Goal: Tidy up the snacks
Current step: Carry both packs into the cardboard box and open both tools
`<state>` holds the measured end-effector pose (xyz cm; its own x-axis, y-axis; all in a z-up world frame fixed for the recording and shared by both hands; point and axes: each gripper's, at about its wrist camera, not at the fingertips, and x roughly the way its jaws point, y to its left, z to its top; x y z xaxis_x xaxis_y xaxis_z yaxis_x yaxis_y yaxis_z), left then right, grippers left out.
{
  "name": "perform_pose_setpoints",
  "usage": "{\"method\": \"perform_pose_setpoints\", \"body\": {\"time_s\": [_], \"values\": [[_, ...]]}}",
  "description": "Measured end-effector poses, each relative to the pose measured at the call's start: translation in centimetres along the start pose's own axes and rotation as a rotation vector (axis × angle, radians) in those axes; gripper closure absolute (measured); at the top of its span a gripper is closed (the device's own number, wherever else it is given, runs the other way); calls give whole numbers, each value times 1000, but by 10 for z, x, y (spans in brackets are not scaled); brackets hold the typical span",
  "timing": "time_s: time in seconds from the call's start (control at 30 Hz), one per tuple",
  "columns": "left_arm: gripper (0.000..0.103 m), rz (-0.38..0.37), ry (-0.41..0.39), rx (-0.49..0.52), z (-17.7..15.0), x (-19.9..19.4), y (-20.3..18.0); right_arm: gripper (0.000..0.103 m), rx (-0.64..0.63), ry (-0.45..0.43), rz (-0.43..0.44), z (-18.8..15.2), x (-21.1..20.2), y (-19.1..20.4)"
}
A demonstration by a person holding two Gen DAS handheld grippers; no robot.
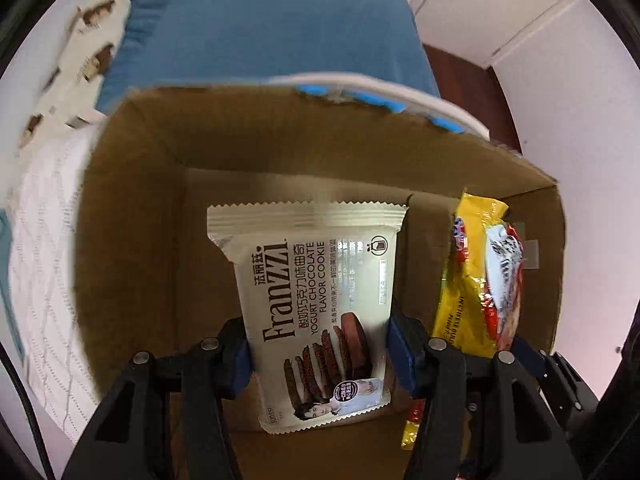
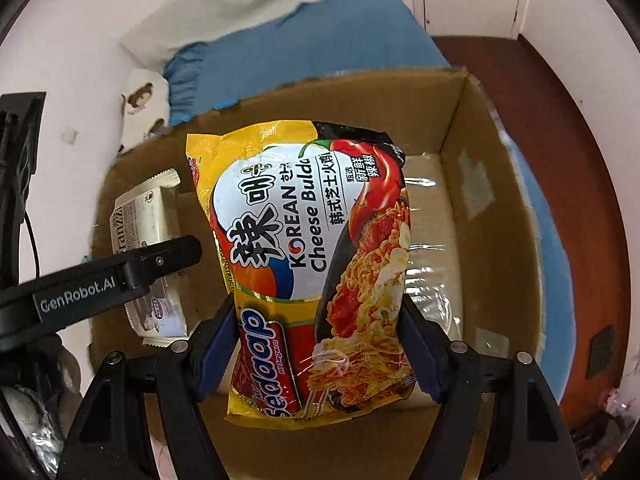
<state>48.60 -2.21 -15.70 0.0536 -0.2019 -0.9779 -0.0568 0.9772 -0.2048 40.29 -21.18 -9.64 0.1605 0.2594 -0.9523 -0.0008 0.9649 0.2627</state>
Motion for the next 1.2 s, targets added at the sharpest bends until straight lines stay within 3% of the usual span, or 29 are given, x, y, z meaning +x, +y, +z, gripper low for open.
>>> {"method": "perform_pose_setpoints", "body": {"time_s": [0.27,0.33,0.4,0.57,0.83,1.2], "values": [[48,7,53,0,8,21,4,25,10,49,-32,18,47,1],[38,7,47,6,9,21,2,23,16,88,-11,20,58,1],[10,2,38,14,10,20,3,5,18,99,-4,18,58,-2],[10,0,4,30,0,10,2,4,-8,85,-39,12,55,-7],[10,67,-116,61,-27,-24,0,4,-55,32,-84,-20,22,-9],[10,83,-313,77,-102,-85,0,4,-128,-150,-109,-76,-63,3]]}}
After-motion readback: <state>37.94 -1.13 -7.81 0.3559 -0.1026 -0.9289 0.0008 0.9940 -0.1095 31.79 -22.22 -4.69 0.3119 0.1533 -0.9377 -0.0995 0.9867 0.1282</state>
